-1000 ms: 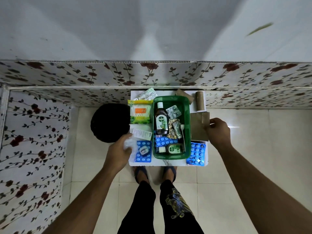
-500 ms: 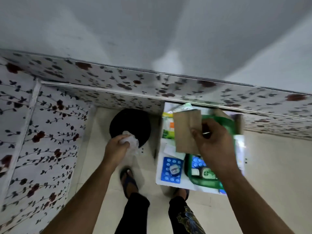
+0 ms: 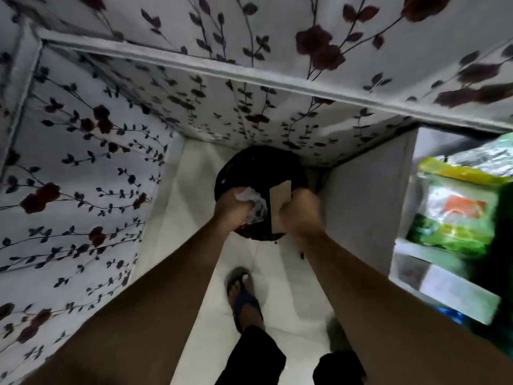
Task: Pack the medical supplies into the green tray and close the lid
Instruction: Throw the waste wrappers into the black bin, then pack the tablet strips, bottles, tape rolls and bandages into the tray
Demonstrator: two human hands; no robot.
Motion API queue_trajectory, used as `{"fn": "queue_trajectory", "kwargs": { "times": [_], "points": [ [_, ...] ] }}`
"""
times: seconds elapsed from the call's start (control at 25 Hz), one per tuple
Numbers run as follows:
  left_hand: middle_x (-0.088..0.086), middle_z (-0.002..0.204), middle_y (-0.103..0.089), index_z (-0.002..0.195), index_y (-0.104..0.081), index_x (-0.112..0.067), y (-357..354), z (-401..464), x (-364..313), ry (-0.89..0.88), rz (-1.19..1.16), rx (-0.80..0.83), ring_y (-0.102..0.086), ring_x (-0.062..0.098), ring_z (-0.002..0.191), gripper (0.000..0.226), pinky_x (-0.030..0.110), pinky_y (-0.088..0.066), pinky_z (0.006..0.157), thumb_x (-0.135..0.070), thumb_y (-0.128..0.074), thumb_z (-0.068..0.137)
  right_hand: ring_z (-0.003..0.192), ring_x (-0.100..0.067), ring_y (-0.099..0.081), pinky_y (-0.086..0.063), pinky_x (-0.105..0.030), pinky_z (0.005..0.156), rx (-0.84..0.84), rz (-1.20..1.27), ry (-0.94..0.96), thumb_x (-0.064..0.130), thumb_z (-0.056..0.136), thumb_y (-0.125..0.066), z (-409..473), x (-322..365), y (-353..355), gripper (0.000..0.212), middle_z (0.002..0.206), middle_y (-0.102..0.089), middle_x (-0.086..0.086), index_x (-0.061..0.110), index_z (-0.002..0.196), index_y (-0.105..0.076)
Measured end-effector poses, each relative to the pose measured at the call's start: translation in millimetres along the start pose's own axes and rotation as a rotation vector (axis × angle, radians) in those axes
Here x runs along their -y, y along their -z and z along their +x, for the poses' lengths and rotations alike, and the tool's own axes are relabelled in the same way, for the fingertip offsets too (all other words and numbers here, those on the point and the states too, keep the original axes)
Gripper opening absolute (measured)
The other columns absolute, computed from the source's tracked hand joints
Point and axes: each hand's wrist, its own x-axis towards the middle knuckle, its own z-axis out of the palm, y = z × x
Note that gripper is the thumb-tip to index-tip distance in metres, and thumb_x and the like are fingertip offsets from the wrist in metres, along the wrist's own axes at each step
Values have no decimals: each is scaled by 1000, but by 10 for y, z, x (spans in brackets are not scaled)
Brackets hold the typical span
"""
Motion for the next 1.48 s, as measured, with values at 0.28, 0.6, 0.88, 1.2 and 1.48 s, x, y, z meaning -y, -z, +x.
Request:
{"fn": "queue_trajectory", "kwargs": {
  "times": [0.28,0.6,0.88,1.2,1.48],
  "points": [
    [8,128,-59,142,-46,-21,191,138,154,39,64,10,-59,27,116,70,45,-50,99,-26,-74,79,94,-34,-66,-43,-27,66,4,-1,-41,26,88,-59,169,-145,-200,27,101,-71,-14,8,105,-67],
    [12,109,-67,111,-65,-17,188,-1132,-534,-82,97,8,-67,23,93,21,39,-58,81,-18,-65,90,110,-32,-63,-48,-34,86,-65,62,89,31,89,-56,-861,131,822,42,118,-70,-11,18,128,-57],
    [4,88,-72,95,-67,-28,-394,-2345,-1310,-305,132,-1,-70,20,88,12,34,-55,77,-18,-65,90,100,-12,-67,-53,-25,82,-156,317,341,25,91,-58,-1861,-182,2343,29,114,-71,0,16,118,-65],
    [5,114,-65,117,-67,-19,-1400,-2948,-1296,-791,911,-13,-59,27,101,42,36,-49,84,-12,-72,76,73,-19,-68,-50,-27,66,-552,388,-35,18,87,-64,-1844,-2145,3569,15,89,-73,2,20,101,-68],
    [5,119,-64,124,-64,-20,-1678,-2826,-950,-871,1200,-178,-53,33,109,56,42,-42,83,-10,-74,70,86,-25,-67,-51,-34,74,-383,158,-193,37,85,-68,-1489,-3013,3244,29,98,-72,-2,23,110,-64]
  ]
}}
